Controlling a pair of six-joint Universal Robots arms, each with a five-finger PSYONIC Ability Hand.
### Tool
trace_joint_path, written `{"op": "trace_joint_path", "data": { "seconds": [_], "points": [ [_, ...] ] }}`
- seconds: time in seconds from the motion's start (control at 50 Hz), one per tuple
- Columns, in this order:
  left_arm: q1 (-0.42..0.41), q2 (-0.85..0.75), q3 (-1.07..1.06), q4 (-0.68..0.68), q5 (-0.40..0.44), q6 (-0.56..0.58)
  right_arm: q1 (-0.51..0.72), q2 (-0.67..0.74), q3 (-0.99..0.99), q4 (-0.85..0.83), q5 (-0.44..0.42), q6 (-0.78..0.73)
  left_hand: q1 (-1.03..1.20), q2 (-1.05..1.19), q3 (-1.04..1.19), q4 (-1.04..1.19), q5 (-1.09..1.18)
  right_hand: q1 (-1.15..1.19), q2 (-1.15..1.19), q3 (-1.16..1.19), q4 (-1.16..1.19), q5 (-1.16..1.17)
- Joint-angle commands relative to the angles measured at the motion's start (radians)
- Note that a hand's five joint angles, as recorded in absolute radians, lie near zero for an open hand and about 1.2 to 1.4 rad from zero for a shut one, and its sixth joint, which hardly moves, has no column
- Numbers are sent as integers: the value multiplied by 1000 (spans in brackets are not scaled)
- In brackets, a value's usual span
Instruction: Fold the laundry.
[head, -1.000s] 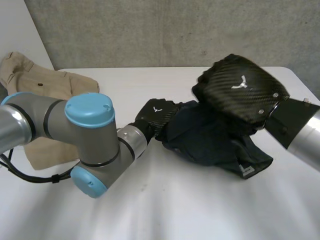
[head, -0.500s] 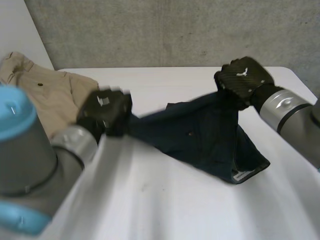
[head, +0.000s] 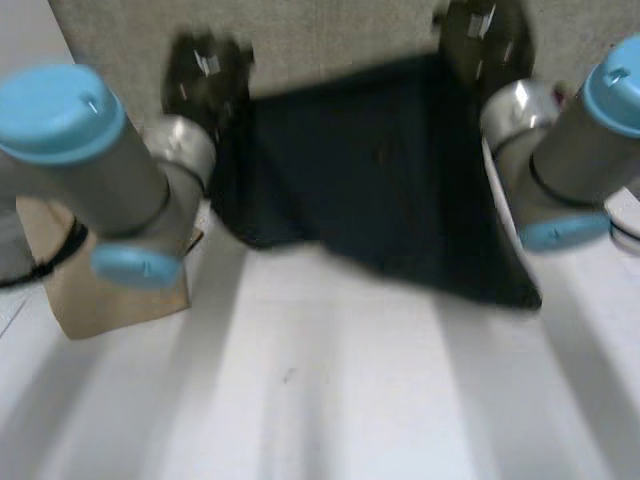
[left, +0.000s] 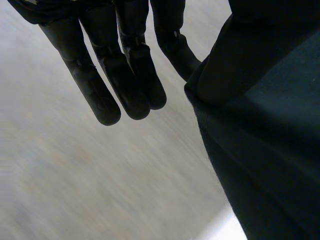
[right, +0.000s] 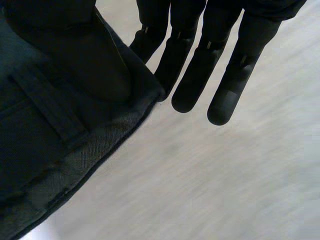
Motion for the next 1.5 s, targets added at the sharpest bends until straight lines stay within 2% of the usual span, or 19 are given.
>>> {"op": "trace_joint_path", "data": {
  "seconds": [0.02,0.18,0.26,0.36,0.46,0.52,0.62,0.72,0.74,0.82,0.86,1.04,1.12,1.22,1.3,1.34,1.36,1.44,1.5],
  "points": [
    [30,73,125,184,-31,-18,-1,-15,-117,-350,6,13,238,200,207,195,230,294,220,205,199,212],
    [12,202,0,83,59,-20,12,-48,-88,-187,-57,13,238,200,207,195,230,294,220,205,199,212],
    [1,263,-172,35,56,-23,14,-75,35,-134,-58,11,238,200,207,195,230,294,220,205,199,212],
    [-34,305,-474,20,46,-18,14,-121,306,-53,-66,7,238,200,207,195,230,294,220,205,199,212],
    [-54,273,-697,38,43,-17,9,-123,539,-23,-89,4,238,200,207,195,230,294,220,205,199,212],
    [-64,193,-761,78,38,-11,-1,-100,644,-20,-100,-13,238,200,207,195,230,294,220,205,199,212],
    [-54,104,-771,71,29,9,-20,-78,701,14,-91,-59,238,200,207,195,230,294,220,205,199,212],
    [-57,127,-774,-18,32,44,-37,-109,742,83,-81,-84,238,200,207,195,230,294,220,205,199,212],
    [-57,151,-778,-40,36,46,-46,-126,757,93,-83,-79,96,58,65,53,88,294,220,205,199,212],
    [-48,219,-810,-60,43,31,-69,-164,784,92,-92,-66,-757,-796,-788,-800,-765,294,220,205,199,212],
    [-34,246,-827,-57,43,17,-77,-177,790,89,-98,-61,-833,-871,-864,-876,-841,294,220,205,199,212],
    [90,306,-863,-80,62,-113,-98,-181,787,92,-107,-24,-763,-801,-794,-806,-771,294,220,205,199,212],
    [159,282,-851,-127,121,-146,-93,-178,788,92,-107,-23,-622,-660,-653,-665,-630,294,220,205,199,212],
    [228,227,-809,-214,239,-156,-84,-177,791,92,-107,-24,-425,-464,-457,-468,-433,294,220,205,199,212],
    [246,179,-785,-251,282,-155,-72,-186,791,101,-100,-18,-442,-481,-474,-486,-450,294,220,205,199,212],
    [252,164,-774,-245,276,-155,-67,-193,791,112,-98,-16,-442,-481,-474,-486,-451,288,213,199,192,206],
    [256,152,-760,-235,267,-158,-66,-206,793,129,-103,-10,-445,-484,-477,-489,-453,-6,-80,-95,-101,-88],
    [257,139,-740,-204,254,-163,-64,-226,788,200,-118,20,-448,-487,-480,-491,-456,-582,-657,-672,-678,-665],
    [256,141,-737,-192,254,-163,-54,-235,785,267,-147,34,-445,-484,-477,-489,-453,-634,-708,-723,-729,-716]
  ]
}}
